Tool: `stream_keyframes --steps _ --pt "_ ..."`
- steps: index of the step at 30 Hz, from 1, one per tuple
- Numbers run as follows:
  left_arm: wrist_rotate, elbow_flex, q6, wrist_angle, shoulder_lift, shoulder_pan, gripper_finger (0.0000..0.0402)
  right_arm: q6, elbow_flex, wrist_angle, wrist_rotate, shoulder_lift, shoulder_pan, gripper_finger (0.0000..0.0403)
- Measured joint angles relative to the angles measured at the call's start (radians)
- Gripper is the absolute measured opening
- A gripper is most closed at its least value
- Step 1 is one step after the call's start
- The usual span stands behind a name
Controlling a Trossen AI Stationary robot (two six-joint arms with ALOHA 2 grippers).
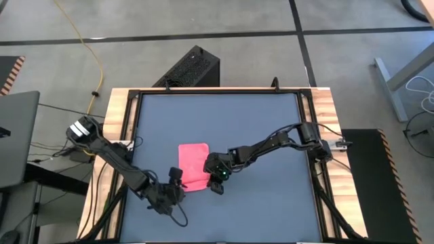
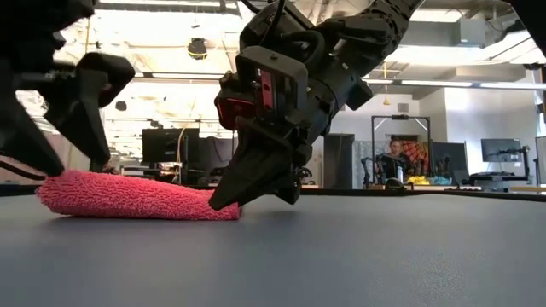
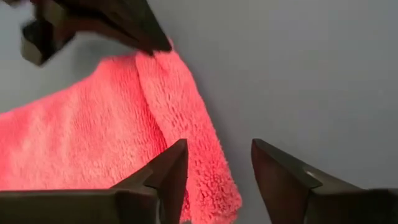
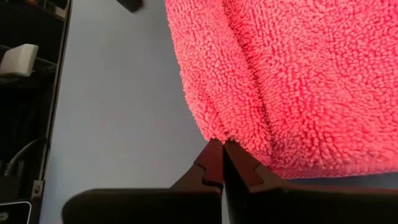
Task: Roll towel into tight, uniform cylinder
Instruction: Roll the red towel
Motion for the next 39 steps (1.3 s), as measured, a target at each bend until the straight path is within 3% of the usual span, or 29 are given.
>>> stream_keyframes --steps 6,12,16,20,22,30,33,39 --pt "-0.002 0.016 -0.026 -0.005 0.113 0.0 0.0186 -0.002 0.0 0.0 0.002 0.0 0.0 0.0018" --pt "-0.041 0.018 -0.069 -0.033 0.142 0.0 0.0166 -0.003 0.0 -0.004 0.002 -0.002 0.0 0.0018" --pt "-0.022 0.019 -0.137 -0.071 0.141 0.014 0.0114 0.0 0.0 -0.003 0.005 -0.002 0.0 0.0018" --pt "-0.022 0.018 -0.172 -0.095 0.141 0.023 0.0028 0.032 0.0 0.0 0.006 -0.002 0.002 0.0018" --pt "-0.008 0.017 -0.185 -0.097 0.141 0.027 0.0011 0.048 0.0 0.001 0.005 -0.002 0.007 0.0018" --pt "0.26 -0.014 -0.144 -0.059 0.054 0.085 0.0002 0.099 0.0 0.011 -0.01 -0.001 0.038 0.0018" --pt "0.375 -0.08 -0.137 0.025 -0.025 0.125 0.0001 0.113 0.0 0.025 -0.012 0.0 0.049 0.0018" --pt "0.5 -0.236 -0.269 0.2 -0.079 0.202 0.0001 0.19 0.0 0.077 0.027 0.0 0.054 0.0018"
